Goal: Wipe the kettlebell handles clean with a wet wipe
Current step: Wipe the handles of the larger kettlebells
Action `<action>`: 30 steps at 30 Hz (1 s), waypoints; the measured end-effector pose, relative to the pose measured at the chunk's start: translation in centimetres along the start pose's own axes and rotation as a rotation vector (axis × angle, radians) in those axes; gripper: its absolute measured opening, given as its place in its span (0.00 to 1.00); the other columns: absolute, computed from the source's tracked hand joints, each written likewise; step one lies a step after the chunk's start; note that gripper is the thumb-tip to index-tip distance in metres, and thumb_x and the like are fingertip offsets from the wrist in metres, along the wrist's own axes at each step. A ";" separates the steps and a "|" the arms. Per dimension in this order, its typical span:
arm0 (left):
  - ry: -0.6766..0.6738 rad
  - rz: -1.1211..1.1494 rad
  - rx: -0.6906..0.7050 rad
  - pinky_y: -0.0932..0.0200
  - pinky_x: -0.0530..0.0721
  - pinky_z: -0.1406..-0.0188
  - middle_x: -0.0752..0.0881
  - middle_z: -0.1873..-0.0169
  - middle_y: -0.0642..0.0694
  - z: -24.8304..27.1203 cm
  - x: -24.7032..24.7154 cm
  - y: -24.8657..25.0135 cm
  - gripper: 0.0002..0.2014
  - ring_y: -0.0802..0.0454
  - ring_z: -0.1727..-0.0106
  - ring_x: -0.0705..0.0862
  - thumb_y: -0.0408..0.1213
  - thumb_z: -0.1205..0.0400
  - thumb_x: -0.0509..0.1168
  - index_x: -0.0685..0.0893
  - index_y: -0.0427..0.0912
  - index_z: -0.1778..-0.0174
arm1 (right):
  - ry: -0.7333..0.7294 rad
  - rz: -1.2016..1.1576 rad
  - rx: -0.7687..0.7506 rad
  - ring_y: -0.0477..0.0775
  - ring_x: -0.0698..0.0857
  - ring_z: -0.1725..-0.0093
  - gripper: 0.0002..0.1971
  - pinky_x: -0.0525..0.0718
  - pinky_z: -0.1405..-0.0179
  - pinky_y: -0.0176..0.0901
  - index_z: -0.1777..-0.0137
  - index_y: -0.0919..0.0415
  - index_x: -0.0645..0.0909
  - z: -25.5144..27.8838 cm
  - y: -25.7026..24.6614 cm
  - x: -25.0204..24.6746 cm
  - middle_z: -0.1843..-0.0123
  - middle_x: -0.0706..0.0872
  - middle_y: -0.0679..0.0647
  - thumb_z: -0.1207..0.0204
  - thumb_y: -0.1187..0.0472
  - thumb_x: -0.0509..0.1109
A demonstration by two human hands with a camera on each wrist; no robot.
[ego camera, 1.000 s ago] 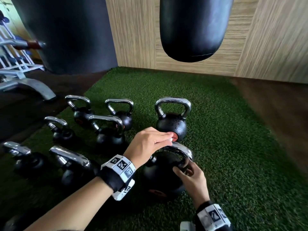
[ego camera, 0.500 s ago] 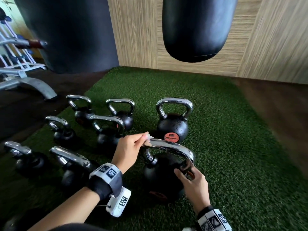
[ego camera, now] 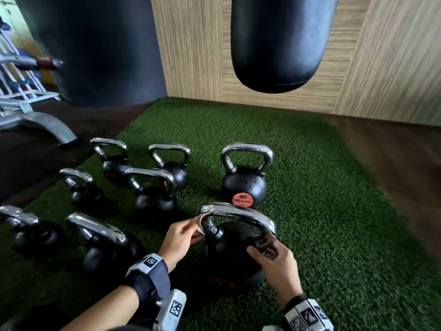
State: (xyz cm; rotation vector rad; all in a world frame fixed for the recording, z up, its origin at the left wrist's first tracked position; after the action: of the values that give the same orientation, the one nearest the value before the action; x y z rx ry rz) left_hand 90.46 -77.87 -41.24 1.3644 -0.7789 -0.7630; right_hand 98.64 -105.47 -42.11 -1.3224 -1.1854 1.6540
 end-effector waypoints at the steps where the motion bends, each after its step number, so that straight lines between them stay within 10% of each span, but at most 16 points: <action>1: -0.008 -0.004 -0.029 0.56 0.91 0.47 0.95 0.52 0.45 0.2 0.0 -0.5 0.16 0.45 0.44 0.92 0.35 0.10 0.63 0.96 0.51 0.53 | -0.002 0.035 -0.008 0.44 0.91 0.52 0.18 0.86 0.58 0.40 0.52 0.43 0.88 -0.1 -0.3 0.0 0.57 0.93 0.40 0.40 0.42 0.87; 4: -0.068 0.135 -0.151 0.55 0.91 0.47 0.93 0.41 0.41 0.8 -0.1 -2.1 0.12 0.50 0.40 0.91 0.34 0.12 0.65 0.95 0.45 0.47 | 0.011 -0.007 0.028 0.52 0.87 0.41 0.30 0.79 0.58 0.27 0.36 0.57 0.83 -0.4 -0.5 -0.2 0.42 0.89 0.51 0.39 0.57 0.89; 6: -0.161 0.042 -0.057 0.58 0.84 0.35 0.90 0.35 0.48 1.2 -0.1 -1.5 0.13 0.57 0.34 0.88 0.46 0.16 0.71 0.93 0.48 0.38 | 0.001 0.017 0.017 0.53 0.88 0.43 0.27 0.86 0.50 0.38 0.42 0.55 0.86 -0.2 -1.1 -0.3 0.45 0.90 0.50 0.41 0.56 0.89; 11: -0.017 -0.451 0.294 0.70 0.80 0.61 0.94 0.61 0.60 1.6 0.0 2.1 0.15 0.74 0.57 0.85 0.60 0.24 0.75 0.95 0.55 0.50 | -0.075 0.056 0.061 0.65 0.86 0.37 0.33 0.86 0.45 0.43 0.33 0.71 0.80 -0.5 -0.4 -0.6 0.39 0.87 0.66 0.40 0.71 0.87; 14: -0.003 -0.579 0.298 0.55 0.78 0.64 0.92 0.65 0.44 0.7 0.7 2.9 0.19 0.66 0.64 0.79 0.58 0.23 0.74 0.93 0.44 0.56 | -0.132 0.219 -0.059 0.59 0.86 0.43 0.23 0.79 0.60 0.19 0.40 0.73 0.83 0.2 -1.1 -1.2 0.42 0.88 0.64 0.36 0.78 0.81; 17: 0.010 -0.668 0.258 0.66 0.77 0.65 0.90 0.70 0.49 -0.7 1.8 3.8 0.17 0.74 0.69 0.78 0.53 0.22 0.77 0.92 0.40 0.59 | -0.120 0.242 -0.137 0.57 0.84 0.48 0.17 0.77 0.62 0.18 0.47 0.76 0.86 1.0 -1.7 -2.2 0.44 0.87 0.70 0.36 0.86 0.74; 22: -0.141 -0.884 0.206 0.60 0.72 0.70 0.81 0.75 0.50 -2.9 5.7 5.6 0.20 0.57 0.73 0.79 0.51 0.17 0.73 0.83 0.41 0.68 | -0.211 0.415 -0.359 0.38 0.88 0.63 0.25 0.76 0.64 0.16 0.61 0.29 0.89 3.0 -4.8 -0.9 0.63 0.93 0.42 0.40 0.69 0.73; 27: -0.210 -0.966 0.245 0.47 0.74 0.64 0.88 0.68 0.34 -2.7 8.7 6.9 0.16 0.43 0.65 0.88 0.36 0.16 0.68 0.79 0.34 0.70 | -0.193 0.420 -0.519 0.43 0.85 0.55 0.29 0.66 0.58 0.05 0.47 0.37 0.91 5.4 -7.4 1.4 0.62 0.93 0.45 0.44 0.65 0.66; 30: -0.377 -0.850 0.145 0.46 0.80 0.59 0.91 0.60 0.32 -3.0 9.0 6.5 0.11 0.39 0.60 0.88 0.35 0.17 0.65 0.86 0.32 0.62 | -0.184 0.352 -0.444 0.33 0.85 0.55 0.24 0.77 0.47 0.23 0.53 0.40 0.93 3.4 -6.9 1.5 0.60 0.89 0.29 0.38 0.69 0.68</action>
State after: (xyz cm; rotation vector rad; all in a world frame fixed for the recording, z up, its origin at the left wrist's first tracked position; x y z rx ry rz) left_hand 97.99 -83.42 -34.56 1.7188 -0.5217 -1.6892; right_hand 94.87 -102.52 -35.87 -1.7623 -1.5650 1.8559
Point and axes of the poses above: each hand's wrist, its own z-axis away from the middle knuckle, its own x-axis out of the palm, y = z × x, the point moved 8 cm from there along -z, towards the middle knuckle
